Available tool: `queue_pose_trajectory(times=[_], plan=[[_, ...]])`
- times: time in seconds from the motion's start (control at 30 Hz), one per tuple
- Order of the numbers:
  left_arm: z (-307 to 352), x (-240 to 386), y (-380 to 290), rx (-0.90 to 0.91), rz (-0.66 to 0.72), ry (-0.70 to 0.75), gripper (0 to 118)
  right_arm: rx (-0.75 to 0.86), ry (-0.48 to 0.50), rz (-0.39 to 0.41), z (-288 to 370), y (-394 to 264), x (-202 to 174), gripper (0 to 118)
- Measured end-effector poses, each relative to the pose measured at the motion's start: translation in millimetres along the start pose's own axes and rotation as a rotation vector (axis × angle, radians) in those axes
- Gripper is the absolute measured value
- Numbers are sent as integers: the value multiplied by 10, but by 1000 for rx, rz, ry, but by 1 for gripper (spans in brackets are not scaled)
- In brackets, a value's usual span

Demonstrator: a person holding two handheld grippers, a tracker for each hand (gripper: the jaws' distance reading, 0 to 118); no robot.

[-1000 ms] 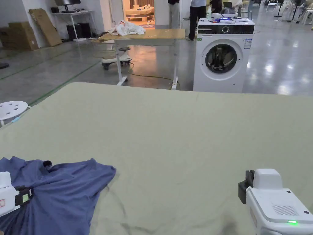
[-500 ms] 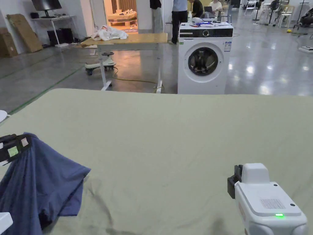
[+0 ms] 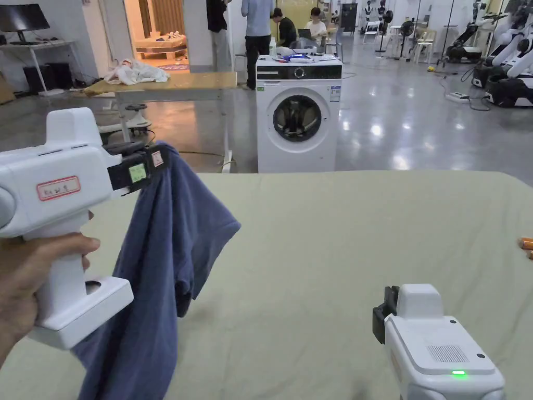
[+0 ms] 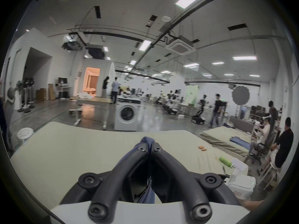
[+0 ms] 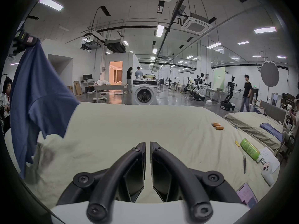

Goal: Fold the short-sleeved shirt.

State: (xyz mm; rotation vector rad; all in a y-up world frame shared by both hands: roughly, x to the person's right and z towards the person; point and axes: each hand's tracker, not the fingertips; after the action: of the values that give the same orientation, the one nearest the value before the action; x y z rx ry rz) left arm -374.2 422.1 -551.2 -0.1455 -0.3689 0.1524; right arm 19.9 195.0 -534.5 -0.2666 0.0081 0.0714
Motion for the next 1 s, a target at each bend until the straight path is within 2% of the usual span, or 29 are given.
queue_pose_trajectory(times=[0.17, 0.33, 0.57, 0.63, 0.73, 0.8, 0.87, 0.9, 1.0], plan=[[-534, 645, -169, -55, -8, -157, 0, -2, -62, -21, 110, -24, 293, 5], [-993, 1179, -718, -189, -56, -243, 0, -15, -128, -44, 222, -89, 590, 5], [-1375, 1378, -1726, -392, -5, -240, 0, -40, -188, -65, 336, -203, 859, 5], [-1387, 1341, -1929, -402, 14, -238, 0, -45, -194, -65, 360, -222, 885, 5], [-1360, 1302, -2072, -417, 63, -234, 7, -53, -198, -65, 361, -237, 890, 5], [-1313, 1273, -2056, -413, 84, -226, 27, -56, -194, -66, 358, -235, 875, 5], [-1248, 1206, -1998, -394, 84, -203, 58, -56, -187, -66, 353, -209, 844, 5], [-1196, 1159, -1953, -363, 68, -181, 63, -52, -180, -67, 352, -187, 822, 5], [-999, 1044, -1793, -273, 23, -103, 63, -35, -164, -63, 332, -99, 734, 5]])
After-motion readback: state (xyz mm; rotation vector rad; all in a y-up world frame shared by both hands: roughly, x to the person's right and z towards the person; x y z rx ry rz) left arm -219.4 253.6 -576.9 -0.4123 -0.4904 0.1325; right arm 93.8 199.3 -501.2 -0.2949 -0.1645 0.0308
